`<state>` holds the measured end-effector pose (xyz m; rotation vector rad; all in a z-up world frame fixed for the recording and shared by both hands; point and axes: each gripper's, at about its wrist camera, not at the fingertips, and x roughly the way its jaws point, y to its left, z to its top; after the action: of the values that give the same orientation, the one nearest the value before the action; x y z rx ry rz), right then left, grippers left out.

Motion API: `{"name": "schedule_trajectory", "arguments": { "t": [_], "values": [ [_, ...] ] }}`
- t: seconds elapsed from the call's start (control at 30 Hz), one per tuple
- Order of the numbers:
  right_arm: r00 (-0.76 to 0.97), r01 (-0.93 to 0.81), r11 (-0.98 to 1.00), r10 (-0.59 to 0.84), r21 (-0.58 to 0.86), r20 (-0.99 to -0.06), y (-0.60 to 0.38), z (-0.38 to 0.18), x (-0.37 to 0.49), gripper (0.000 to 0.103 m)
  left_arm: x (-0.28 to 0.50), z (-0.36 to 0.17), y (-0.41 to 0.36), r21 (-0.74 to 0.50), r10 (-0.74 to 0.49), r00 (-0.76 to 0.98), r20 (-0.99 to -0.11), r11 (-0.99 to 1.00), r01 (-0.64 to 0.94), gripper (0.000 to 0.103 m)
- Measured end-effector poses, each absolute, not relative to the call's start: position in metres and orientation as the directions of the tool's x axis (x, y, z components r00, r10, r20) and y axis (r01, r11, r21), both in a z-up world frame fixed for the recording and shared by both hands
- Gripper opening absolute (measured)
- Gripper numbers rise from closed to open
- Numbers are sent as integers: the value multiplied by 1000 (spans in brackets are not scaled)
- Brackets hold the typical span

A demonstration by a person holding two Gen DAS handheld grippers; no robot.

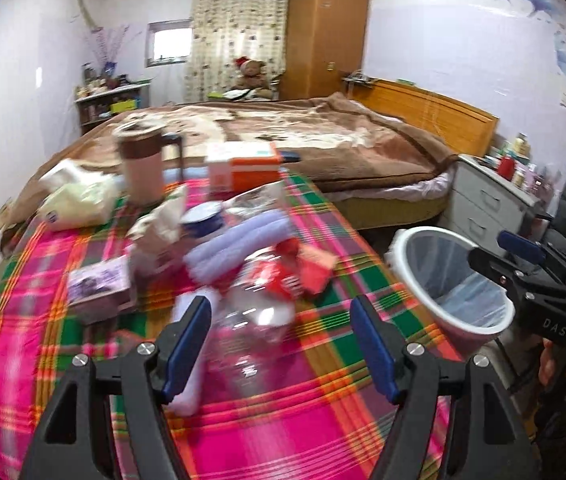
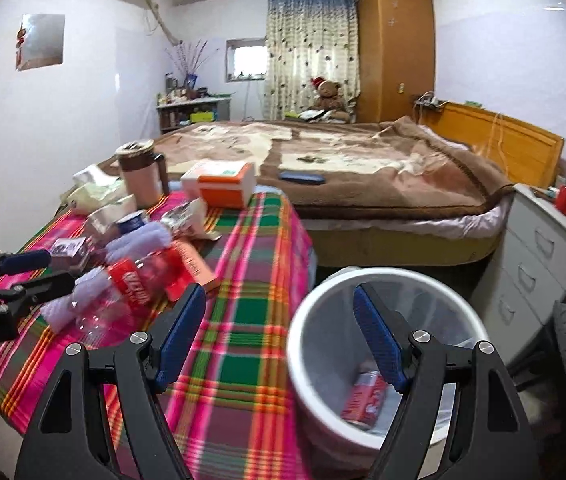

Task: Collect trash
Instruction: 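Grasp the red-label Coca-Cola bottle with the right tool while the left tool grasps the purple juice box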

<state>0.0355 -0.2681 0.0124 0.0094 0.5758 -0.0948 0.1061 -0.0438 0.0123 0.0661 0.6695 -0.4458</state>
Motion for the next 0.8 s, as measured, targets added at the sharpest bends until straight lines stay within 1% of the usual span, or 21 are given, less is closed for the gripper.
{"name": "schedule_trajectory", "arguments": {
  "t": [0.2, 0.3, 0.63, 0.7, 0.8],
  "values": [
    [808, 32, 999, -11, 25, -590, -238, -3, 49, 78, 117, -2, -3, -61, -292, 721, -629, 942, 329, 74],
    [794, 18, 999, 12, 42, -608, -227, -8, 55, 78, 123, -7, 16, -81, -276, 723, -633, 953, 293, 74],
    [751, -29, 995, 82, 92, -655, -187, -19, 84, 78, 150, -14, 63, -79, -210, 735, -645, 975, 210, 74],
    [743, -42, 994, 99, 102, -662, -179, -19, 90, 78, 160, -14, 72, -84, -218, 731, -647, 973, 215, 74],
    [726, -40, 991, 115, 125, -678, -170, -19, 100, 78, 176, -15, 79, -60, -199, 727, -657, 975, 213, 74]
  ]
}}
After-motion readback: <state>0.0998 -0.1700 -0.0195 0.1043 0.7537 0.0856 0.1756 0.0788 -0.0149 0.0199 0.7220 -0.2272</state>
